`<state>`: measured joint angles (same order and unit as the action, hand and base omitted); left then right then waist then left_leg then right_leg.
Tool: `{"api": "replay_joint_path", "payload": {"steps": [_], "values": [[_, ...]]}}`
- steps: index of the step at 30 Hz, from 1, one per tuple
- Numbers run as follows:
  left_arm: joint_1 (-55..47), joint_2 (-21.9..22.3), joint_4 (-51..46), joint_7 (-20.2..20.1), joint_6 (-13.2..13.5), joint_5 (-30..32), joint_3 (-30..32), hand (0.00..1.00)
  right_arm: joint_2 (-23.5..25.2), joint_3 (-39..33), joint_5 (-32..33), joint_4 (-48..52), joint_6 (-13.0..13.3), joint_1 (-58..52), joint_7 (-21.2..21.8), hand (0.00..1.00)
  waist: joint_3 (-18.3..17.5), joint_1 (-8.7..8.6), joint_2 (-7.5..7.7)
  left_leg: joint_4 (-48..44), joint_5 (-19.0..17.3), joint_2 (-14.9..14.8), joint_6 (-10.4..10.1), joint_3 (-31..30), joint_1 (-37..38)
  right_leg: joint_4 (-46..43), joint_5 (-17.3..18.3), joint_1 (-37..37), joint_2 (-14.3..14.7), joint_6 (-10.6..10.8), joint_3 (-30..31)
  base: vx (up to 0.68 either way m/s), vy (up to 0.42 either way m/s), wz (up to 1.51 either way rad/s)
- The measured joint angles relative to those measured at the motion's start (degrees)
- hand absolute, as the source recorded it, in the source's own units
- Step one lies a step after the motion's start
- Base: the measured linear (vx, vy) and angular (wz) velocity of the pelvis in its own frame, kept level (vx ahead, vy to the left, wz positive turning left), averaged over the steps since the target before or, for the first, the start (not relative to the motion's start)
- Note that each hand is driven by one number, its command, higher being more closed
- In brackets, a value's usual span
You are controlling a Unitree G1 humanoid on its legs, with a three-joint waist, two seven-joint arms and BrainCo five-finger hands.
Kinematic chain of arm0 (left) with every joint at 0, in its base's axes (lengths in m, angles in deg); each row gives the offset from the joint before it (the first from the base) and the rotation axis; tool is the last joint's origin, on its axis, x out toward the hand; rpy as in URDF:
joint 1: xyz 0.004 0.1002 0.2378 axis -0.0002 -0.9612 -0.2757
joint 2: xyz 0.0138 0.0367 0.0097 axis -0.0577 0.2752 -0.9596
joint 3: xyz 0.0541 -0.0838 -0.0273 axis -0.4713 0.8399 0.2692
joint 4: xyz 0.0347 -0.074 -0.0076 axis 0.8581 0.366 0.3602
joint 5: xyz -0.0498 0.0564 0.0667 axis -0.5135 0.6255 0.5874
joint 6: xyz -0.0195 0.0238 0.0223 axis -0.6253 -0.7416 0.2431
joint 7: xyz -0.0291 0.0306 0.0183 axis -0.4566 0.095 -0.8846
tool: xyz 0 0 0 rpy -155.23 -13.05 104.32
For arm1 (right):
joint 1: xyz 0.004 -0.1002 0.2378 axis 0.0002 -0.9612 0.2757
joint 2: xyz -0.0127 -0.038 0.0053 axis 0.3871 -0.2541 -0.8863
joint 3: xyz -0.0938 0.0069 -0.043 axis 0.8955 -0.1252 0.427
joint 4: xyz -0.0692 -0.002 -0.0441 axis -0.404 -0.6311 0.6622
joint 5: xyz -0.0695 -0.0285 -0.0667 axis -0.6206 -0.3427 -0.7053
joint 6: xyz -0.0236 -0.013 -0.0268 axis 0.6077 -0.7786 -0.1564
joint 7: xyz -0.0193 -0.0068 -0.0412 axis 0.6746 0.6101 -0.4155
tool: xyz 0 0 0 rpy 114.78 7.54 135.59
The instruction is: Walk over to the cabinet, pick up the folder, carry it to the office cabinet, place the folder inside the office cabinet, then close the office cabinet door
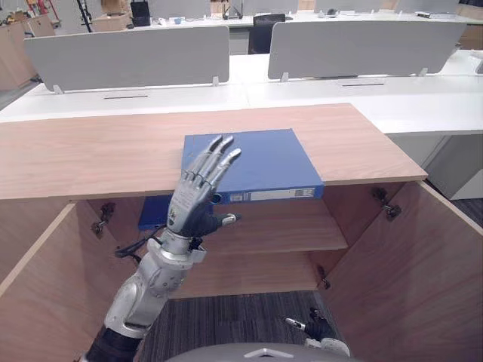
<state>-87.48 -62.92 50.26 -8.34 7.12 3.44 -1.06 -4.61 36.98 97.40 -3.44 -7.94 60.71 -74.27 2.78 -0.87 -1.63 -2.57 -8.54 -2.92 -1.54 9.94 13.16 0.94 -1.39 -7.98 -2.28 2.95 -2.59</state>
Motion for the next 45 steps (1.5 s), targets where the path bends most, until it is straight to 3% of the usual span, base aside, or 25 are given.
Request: {"api": "replay_joint_path", "payload": {"steps": [19,25,26,37,45], "values": [[8.6,-1.0,16.1,2.0,-9.0,15.6,-4.9,0.00,-0.4,0.3,0.8,0.1,-0.2,1.2,0.7,0.00,0.3,-2.56,0.41,3.6,0.7,0.0,0.0,0.1,1.9,3.6,-0.7,-1.9,0.4,-0.1,-1.1,0.00,-0.011,0.01],[8.6,-1.0,16.1,2.0,-9.9,16.4,-5.1,0.00,-0.4,0.1,1.0,0.2,-0.3,1.1,0.7,0.00,0.5,-2.74,0.57,3.6,0.7,0.0,0.0,0.1,1.8,3.6,-0.7,-1.8,0.3,-0.1,-1.2,-0.05,-0.037,0.00],[8.6,-1.0,16.1,2.0,-9.9,17.0,-5.1,1.00,-0.4,0.1,1.0,0.3,-0.4,1.2,0.7,0.00,0.5,-2.75,0.57,3.6,0.7,0.0,0.0,0.1,1.8,3.6,-0.7,-1.8,0.4,-0.1,-1.2,-0.03,-0.029,0.00],[10.3,-1.0,16.1,2.2,-10.3,18.2,-3.9,1.00,-0.4,-0.1,2.3,0.5,-0.6,0.9,0.8,0.00,0.5,-2.98,0.68,3.7,0.7,0.0,0.0,0.0,1.8,3.6,-0.7,-1.7,0.4,-0.1,-1.3,-0.04,-0.029,0.00],[10.5,-1.0,15.9,3.4,-9.8,18.5,0.3,1.00,-0.4,-0.5,2.6,0.8,-0.6,0.9,1.1,0.00,0.6,-3.94,0.65,3.7,0.7,-0.1,0.0,0.1,1.9,3.7,-0.7,-1.7,0.4,-0.1,-1.2,0.00,0.000,0.00]]}}
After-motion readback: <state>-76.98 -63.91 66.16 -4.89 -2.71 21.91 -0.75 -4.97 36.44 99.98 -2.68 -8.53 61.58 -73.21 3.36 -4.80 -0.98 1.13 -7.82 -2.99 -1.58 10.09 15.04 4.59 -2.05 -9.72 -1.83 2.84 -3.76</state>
